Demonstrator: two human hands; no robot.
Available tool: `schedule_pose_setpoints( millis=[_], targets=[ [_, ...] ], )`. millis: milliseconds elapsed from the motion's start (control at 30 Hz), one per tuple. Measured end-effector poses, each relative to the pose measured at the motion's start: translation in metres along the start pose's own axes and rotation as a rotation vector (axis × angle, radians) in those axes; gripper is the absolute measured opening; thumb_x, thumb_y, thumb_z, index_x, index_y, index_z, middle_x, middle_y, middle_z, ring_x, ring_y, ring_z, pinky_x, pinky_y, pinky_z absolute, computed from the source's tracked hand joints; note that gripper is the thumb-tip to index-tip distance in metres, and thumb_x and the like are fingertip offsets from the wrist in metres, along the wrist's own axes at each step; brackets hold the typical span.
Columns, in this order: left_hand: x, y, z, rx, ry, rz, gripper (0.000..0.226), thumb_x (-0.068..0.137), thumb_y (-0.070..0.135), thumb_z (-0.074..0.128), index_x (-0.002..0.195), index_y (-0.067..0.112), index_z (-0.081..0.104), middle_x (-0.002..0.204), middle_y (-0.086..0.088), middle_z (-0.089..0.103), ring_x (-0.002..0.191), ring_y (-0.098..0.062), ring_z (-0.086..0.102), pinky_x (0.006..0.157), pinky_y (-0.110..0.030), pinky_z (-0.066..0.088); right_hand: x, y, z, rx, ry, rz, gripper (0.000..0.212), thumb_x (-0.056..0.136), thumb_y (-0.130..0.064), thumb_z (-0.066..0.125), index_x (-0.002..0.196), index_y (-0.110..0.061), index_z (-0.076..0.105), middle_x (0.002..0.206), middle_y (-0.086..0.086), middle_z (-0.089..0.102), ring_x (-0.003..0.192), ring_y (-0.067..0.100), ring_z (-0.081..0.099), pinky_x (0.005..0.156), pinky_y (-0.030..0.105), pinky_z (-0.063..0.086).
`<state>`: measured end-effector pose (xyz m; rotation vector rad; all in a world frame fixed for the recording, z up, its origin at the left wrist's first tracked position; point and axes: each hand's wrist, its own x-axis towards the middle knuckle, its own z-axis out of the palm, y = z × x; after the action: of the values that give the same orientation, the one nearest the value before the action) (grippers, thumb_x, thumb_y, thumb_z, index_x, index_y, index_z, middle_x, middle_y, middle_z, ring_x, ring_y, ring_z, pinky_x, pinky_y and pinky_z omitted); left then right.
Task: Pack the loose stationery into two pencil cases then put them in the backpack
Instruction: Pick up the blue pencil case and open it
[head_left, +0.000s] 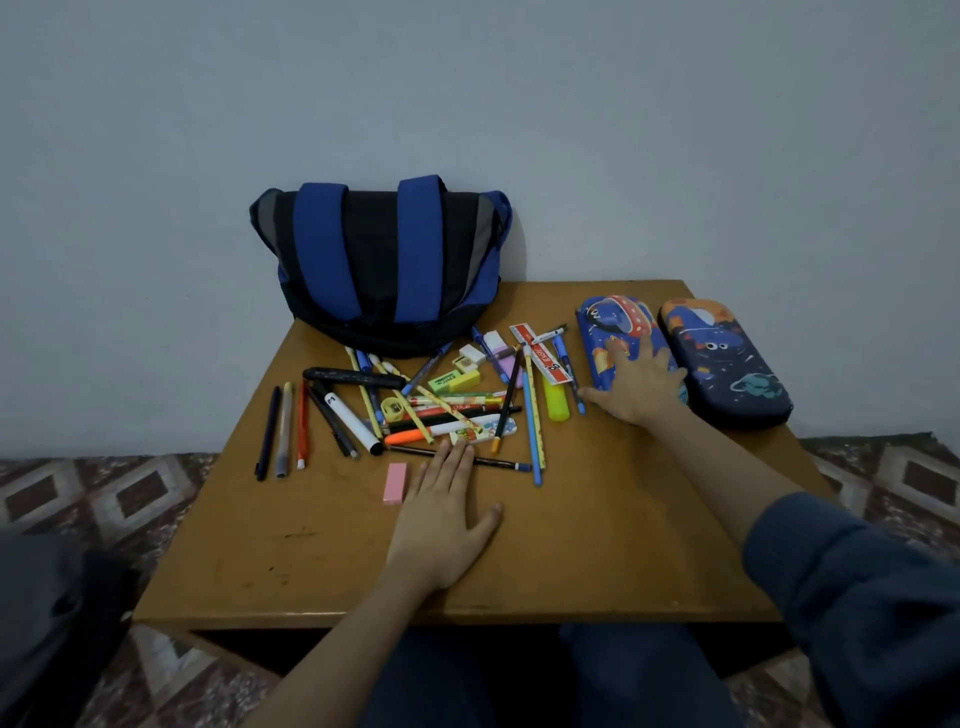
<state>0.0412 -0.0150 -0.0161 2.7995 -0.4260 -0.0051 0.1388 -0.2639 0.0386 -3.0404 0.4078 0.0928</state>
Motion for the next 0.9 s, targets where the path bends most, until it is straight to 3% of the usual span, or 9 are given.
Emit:
schedule_pose_setpoints(
  millis=[133, 500, 667, 800, 900],
  targets=[
    [0.0, 0.0, -0.001, -0.007, 0.005, 0.002, 0.077, 0.092, 0.06, 0.031, 0.15, 0.024, -0.005, 0.157, 0.009, -0.009, 0.143, -0.005, -0.013, 0.111, -0.024, -0.009, -0.006, 0.0, 0.008, -0.037, 0.019, -0.034, 0.082, 0.088, -0.054, 0.05, 0.15, -0.023, 0.006, 0.157, 0.013, 0.007, 0.142, 0.039, 0.009, 0.109, 0.065, 0.018],
    [-0.003, 0.001, 0.0, -0.004, 0.001, 0.008, 0.075, 0.094, 0.058, 0.029, 0.15, 0.022, -0.004, 0.158, 0.009, -0.009, 0.138, 0.0, -0.017, 0.11, -0.023, -0.011, -0.105, -0.001, 0.022, 0.062, 0.09, -0.04, 0.078, 0.087, -0.056, 0.047, 0.149, -0.027, 0.009, 0.157, 0.007, 0.011, 0.142, 0.031, 0.014, 0.108, 0.06, 0.021],
    [-0.004, 0.003, -0.002, 0.021, -0.026, -0.012, 0.074, 0.094, 0.057, 0.028, 0.15, 0.021, -0.005, 0.158, 0.007, -0.009, 0.143, -0.007, -0.013, 0.11, -0.024, -0.011, -0.13, 0.005, 0.022, 0.064, 0.064, -0.062, 0.073, 0.089, -0.062, 0.039, 0.148, -0.031, 0.012, 0.156, 0.004, 0.013, 0.141, 0.028, 0.013, 0.11, 0.055, 0.02],
    [-0.004, 0.003, -0.002, 0.039, -0.046, -0.014, 0.074, 0.094, 0.058, 0.026, 0.15, 0.02, -0.005, 0.158, 0.006, -0.009, 0.144, -0.008, -0.013, 0.11, -0.025, -0.01, -0.118, 0.006, 0.008, 0.295, 0.189, 0.107, 0.065, 0.09, -0.06, 0.037, 0.137, -0.016, 0.038, 0.139, 0.012, 0.04, 0.128, 0.028, 0.034, 0.1, 0.045, 0.036],
    [-0.004, 0.003, -0.003, 0.061, -0.06, -0.01, 0.074, 0.094, 0.059, 0.023, 0.149, 0.02, -0.008, 0.157, 0.006, -0.011, 0.143, -0.008, -0.015, 0.11, -0.025, -0.011, -0.099, 0.015, -0.003, 0.389, 0.015, 0.281, 0.074, 0.087, -0.057, 0.05, 0.135, -0.003, 0.032, 0.133, 0.018, 0.043, 0.123, 0.033, 0.042, 0.095, 0.042, 0.041]
  ],
)
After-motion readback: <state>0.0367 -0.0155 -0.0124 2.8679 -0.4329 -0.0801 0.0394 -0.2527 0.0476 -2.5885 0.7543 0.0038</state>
